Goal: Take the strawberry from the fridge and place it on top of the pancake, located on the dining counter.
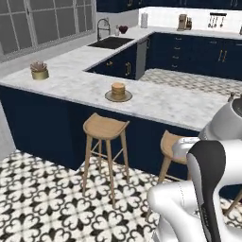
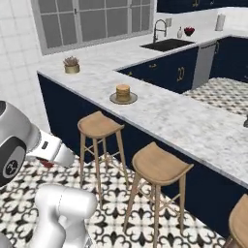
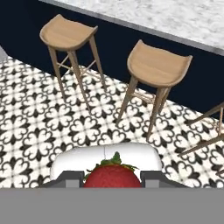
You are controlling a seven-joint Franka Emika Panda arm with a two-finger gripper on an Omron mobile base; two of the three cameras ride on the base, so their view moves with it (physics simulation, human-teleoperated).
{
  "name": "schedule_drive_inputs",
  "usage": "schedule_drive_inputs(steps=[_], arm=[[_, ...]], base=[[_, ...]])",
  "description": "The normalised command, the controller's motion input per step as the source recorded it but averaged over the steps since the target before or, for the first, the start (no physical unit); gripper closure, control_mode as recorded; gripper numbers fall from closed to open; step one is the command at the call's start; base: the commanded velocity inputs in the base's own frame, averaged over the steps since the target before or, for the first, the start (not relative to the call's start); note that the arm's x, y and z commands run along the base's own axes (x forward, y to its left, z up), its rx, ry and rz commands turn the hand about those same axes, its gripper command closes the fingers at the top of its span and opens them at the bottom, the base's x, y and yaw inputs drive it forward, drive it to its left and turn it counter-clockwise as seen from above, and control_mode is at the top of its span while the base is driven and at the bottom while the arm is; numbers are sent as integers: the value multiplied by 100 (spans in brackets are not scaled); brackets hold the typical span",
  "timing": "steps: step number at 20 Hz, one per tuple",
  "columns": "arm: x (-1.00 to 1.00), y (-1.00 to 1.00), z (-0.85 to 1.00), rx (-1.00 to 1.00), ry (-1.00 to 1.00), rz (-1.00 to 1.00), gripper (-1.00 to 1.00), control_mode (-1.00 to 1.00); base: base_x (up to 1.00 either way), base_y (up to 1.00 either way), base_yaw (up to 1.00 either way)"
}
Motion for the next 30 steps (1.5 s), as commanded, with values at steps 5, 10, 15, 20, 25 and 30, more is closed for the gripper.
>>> schedule_drive_inputs(steps=[5,10,15,20,25,30], arm=[[0,0,0,0,0,0,100,100],[0,0,0,0,0,0,100,100],[0,0,0,0,0,0,100,100],[0,0,0,0,0,0,100,100],[0,0,0,0,0,0,100,100],[0,0,0,0,0,0,100,100]], base=[[66,80,-64],[60,95,-58],[58,100,-55],[59,100,-43],[56,91,-14],[52,39,0]])
